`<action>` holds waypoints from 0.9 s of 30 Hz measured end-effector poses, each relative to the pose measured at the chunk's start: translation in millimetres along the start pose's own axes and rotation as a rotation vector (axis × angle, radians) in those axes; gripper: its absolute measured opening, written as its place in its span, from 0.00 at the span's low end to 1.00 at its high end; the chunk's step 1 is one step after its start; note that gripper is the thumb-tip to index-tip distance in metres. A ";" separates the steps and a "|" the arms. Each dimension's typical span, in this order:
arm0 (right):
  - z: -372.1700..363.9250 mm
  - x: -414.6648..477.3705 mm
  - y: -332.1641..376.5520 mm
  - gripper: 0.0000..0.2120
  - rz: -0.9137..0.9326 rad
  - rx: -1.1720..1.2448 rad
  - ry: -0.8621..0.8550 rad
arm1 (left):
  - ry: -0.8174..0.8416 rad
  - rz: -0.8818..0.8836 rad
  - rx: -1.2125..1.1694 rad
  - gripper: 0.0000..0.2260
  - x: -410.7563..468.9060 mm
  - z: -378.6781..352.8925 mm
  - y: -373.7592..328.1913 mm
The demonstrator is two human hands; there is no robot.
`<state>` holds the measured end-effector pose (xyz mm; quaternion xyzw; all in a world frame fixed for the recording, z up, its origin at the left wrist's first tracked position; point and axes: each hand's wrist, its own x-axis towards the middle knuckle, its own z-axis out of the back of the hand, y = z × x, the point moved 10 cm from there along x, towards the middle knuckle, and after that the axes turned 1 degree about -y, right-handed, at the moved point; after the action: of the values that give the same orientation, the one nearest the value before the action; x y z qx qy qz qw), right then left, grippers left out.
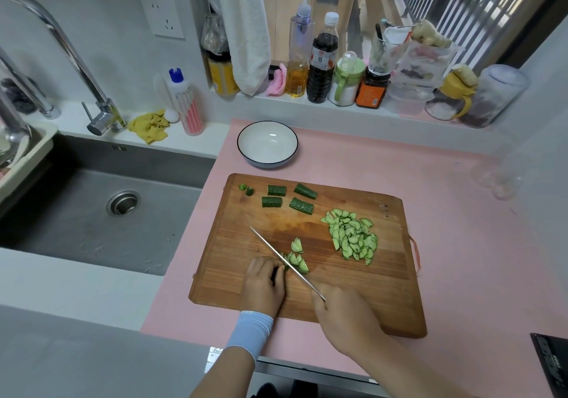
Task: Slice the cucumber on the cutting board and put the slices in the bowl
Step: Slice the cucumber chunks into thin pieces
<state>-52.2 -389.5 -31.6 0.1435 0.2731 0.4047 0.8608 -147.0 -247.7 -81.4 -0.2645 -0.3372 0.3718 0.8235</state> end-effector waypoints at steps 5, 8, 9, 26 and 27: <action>-3.1 1.7 -3.8 0.19 0.007 -0.003 0.013 | -0.011 -0.004 -0.011 0.07 -0.6 3.0 -0.8; -4.4 8.3 2.2 0.19 0.026 0.004 0.012 | -0.009 0.004 -0.011 0.07 0.0 3.1 0.0; -6.7 11.2 4.2 0.18 0.025 0.002 0.023 | -0.006 0.006 -0.009 0.07 0.1 2.8 0.4; -2.8 8.2 10.0 0.10 0.040 0.002 -0.040 | 0.013 0.016 -0.007 0.08 -1.8 2.8 -0.3; -2.7 5.1 8.5 0.10 0.032 0.000 -0.030 | 0.016 0.017 -0.007 0.08 -1.9 2.5 0.0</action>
<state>-56.3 -380.2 -31.6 0.1538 0.2578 0.4163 0.8582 -149.7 -248.7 -80.5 -0.2734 -0.3296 0.3756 0.8219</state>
